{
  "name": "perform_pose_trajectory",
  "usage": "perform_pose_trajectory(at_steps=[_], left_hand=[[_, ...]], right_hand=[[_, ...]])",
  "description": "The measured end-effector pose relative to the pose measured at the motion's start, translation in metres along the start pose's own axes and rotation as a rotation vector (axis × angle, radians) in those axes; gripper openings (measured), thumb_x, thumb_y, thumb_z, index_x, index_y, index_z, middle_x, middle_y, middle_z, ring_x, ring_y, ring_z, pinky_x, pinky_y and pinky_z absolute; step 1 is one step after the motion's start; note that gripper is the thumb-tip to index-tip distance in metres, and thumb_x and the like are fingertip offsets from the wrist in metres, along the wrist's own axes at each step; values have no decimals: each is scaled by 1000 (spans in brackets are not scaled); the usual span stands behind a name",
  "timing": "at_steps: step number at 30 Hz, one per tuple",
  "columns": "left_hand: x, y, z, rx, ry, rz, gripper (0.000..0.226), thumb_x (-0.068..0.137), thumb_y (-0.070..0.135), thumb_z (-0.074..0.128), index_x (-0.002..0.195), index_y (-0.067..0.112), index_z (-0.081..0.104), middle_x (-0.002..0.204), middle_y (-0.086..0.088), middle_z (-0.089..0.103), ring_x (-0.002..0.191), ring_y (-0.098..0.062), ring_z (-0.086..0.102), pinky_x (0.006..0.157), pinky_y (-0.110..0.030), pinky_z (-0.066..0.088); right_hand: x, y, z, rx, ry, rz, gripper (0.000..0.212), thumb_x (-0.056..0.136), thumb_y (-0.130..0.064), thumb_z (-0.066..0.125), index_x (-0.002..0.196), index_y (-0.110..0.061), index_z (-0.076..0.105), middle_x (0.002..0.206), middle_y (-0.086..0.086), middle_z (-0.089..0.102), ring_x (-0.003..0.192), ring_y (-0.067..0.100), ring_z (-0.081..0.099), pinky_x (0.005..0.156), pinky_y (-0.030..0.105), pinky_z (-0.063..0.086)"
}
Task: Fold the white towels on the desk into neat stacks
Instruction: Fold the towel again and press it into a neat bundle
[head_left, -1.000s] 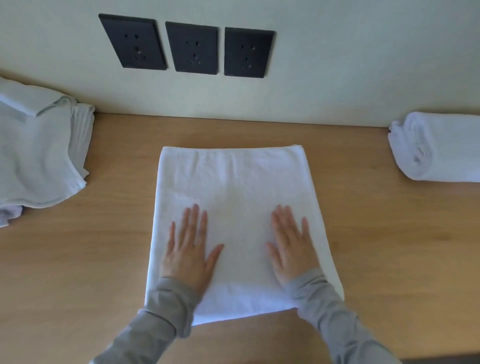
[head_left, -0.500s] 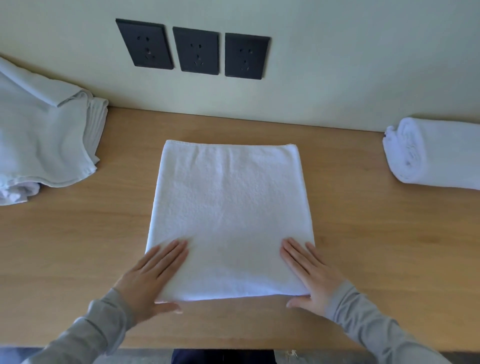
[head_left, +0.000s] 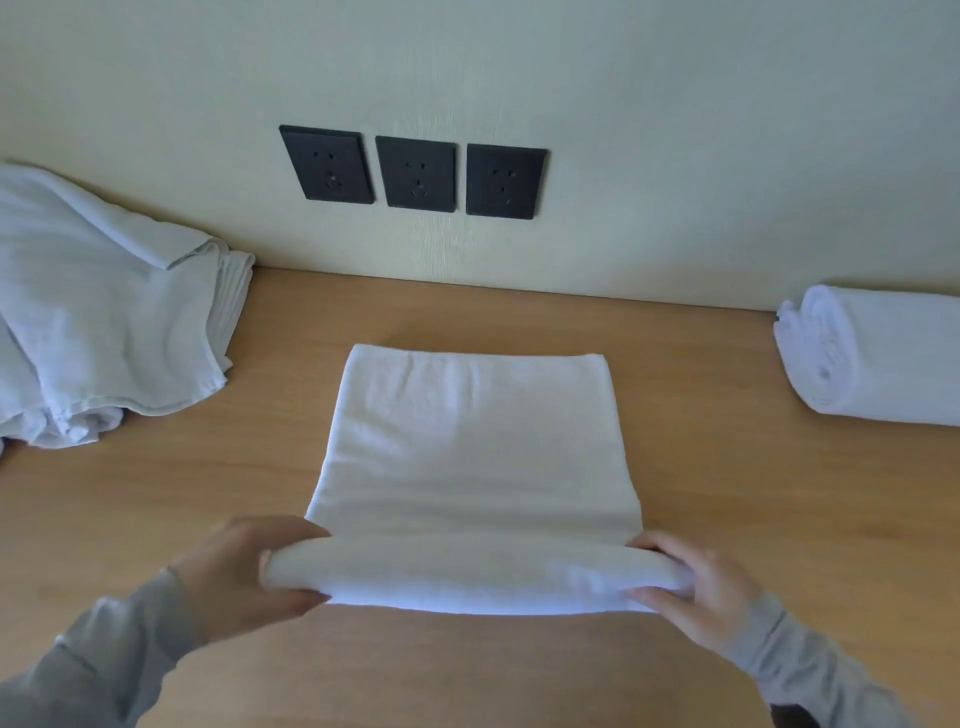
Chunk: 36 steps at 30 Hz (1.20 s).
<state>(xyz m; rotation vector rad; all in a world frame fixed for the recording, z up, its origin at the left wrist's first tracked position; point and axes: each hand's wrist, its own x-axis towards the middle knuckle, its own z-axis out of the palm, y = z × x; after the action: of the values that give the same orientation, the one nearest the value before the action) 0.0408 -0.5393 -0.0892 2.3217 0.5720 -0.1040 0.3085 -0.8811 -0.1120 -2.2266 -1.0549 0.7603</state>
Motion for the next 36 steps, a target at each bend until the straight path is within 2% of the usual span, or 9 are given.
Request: perform_pose_trajectory(at_steps=[5,9,13,17,21,24,30,33,36], left_hand=[[40,2,-33,-399,71,-66,41,48,48,73,85,30,73,85,4,73,76,-4,66,67,-17,52],[101,-2,-28,-586,319,-298,51,48,61,63,76,19,68,72,2,68,70,-11,60,62,-23,47],[164,-16,-13,-548,445,-583,54,73,66,58,72,12,59,71,0,58,70,-18,52,72,-32,37],[204,-38,4,-350,396,-663,55,88,60,44,88,8,61,89,-17,61,83,-29,49,77,-33,34],[216,-52,18,-201,400,-638,57,90,59,41,76,6,57,93,-28,63,80,-32,46,70,-35,31],[214,-56,23,-171,442,-625,60,75,68,35,67,10,51,84,-28,62,77,-35,46,68,-36,30],[214,-42,17,-74,385,-654,53,93,51,39,110,3,54,107,-31,59,100,-44,51,77,-40,35],[204,-6,12,263,451,-515,54,92,46,41,137,16,38,135,-20,46,123,-39,40,97,-50,35],[195,56,39,449,428,-129,57,93,46,28,142,19,38,150,-11,35,139,-32,29,111,-52,23]], right_hand=[[45,-17,-37,479,234,118,15,71,-21,74,81,-30,68,82,-3,70,70,7,65,55,18,52],[115,-23,-37,563,474,213,7,82,-19,69,82,-24,64,72,-9,67,62,-4,62,49,10,46],[178,-16,-30,492,554,311,18,87,-29,63,84,-12,62,72,1,62,64,15,59,56,22,46],[214,5,-18,370,484,426,36,90,-33,57,87,3,58,78,14,58,72,25,54,68,32,39],[226,23,-5,223,496,527,39,90,-41,53,75,-5,53,70,11,55,70,29,54,66,34,38],[234,27,-1,37,482,602,46,93,-45,46,91,-1,58,91,20,62,89,36,58,74,36,39],[252,9,-12,-230,320,753,56,97,-49,33,117,0,52,113,23,60,105,37,55,75,33,35],[236,-7,-23,-328,449,647,53,98,-44,31,123,1,46,115,25,57,101,38,55,82,41,43],[210,-45,-3,-438,701,211,48,96,-34,32,121,-1,56,122,20,58,110,35,56,90,45,46]])
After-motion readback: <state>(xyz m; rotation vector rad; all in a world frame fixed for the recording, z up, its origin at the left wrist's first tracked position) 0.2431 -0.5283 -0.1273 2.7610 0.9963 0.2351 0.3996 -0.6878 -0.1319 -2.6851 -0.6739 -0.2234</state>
